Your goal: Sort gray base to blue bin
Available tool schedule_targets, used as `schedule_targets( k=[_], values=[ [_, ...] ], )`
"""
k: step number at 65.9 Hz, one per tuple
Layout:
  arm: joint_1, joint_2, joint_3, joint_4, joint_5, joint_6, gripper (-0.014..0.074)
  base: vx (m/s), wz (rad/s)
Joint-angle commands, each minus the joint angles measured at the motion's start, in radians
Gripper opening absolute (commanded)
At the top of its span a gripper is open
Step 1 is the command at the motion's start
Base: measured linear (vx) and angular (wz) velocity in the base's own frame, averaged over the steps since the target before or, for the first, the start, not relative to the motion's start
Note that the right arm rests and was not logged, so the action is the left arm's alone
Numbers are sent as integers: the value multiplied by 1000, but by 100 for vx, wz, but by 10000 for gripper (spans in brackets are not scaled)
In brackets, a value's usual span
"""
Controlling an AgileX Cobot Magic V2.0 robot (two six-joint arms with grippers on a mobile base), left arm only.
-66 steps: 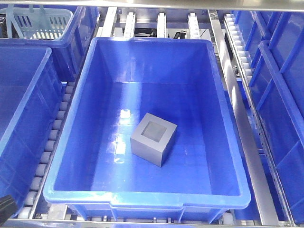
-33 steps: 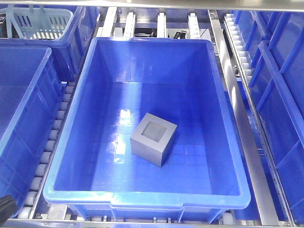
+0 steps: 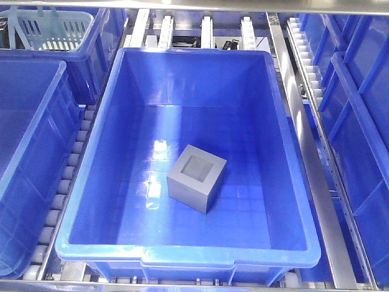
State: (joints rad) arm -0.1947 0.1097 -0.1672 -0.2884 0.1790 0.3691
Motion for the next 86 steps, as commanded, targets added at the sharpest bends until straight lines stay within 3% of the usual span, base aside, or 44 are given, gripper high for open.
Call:
schedule_targets(
  k=[1,9,13,25,32,62,86],
  values=[
    [67,-19,60,-2,-164,-26,-6,0,0],
    [108,-76,170,63,-261,-143,-6,0,0],
    [116,-105,226,154,-306,-245,-6,0,0],
    [116,-128,223,416,-248,-547,-6,0,0],
    [116,-129,223,471,-247,-636,-6,0,0],
    [111,-139,225,468,-168,-638,-6,0,0],
    [111,-139,225,362,-168,-525,-6,0,0]
  ],
)
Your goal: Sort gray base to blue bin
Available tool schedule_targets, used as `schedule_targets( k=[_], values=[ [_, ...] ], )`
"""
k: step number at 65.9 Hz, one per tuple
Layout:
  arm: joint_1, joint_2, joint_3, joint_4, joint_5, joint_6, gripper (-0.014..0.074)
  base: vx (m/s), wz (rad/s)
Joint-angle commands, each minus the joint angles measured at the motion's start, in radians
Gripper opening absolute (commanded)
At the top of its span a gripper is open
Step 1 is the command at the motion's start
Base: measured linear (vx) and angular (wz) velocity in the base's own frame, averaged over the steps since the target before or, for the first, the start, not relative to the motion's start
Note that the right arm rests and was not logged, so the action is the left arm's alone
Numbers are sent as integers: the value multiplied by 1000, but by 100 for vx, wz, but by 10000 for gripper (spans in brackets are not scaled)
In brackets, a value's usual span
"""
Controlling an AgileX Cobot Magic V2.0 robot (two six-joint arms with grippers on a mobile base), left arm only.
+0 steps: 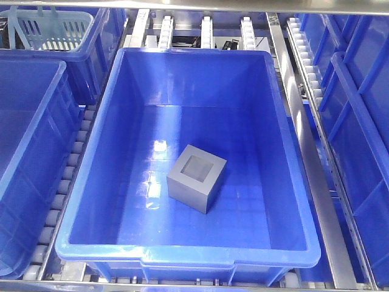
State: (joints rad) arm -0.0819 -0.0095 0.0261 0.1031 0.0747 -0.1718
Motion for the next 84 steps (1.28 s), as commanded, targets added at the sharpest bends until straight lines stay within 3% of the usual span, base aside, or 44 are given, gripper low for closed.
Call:
schedule_targets(
  k=[1,84],
  values=[
    [-1,-20,32,-30,-64,16,-6,0,0],
    [-1,-19,31,-30,-64,15,-6,0,0]
  ],
)
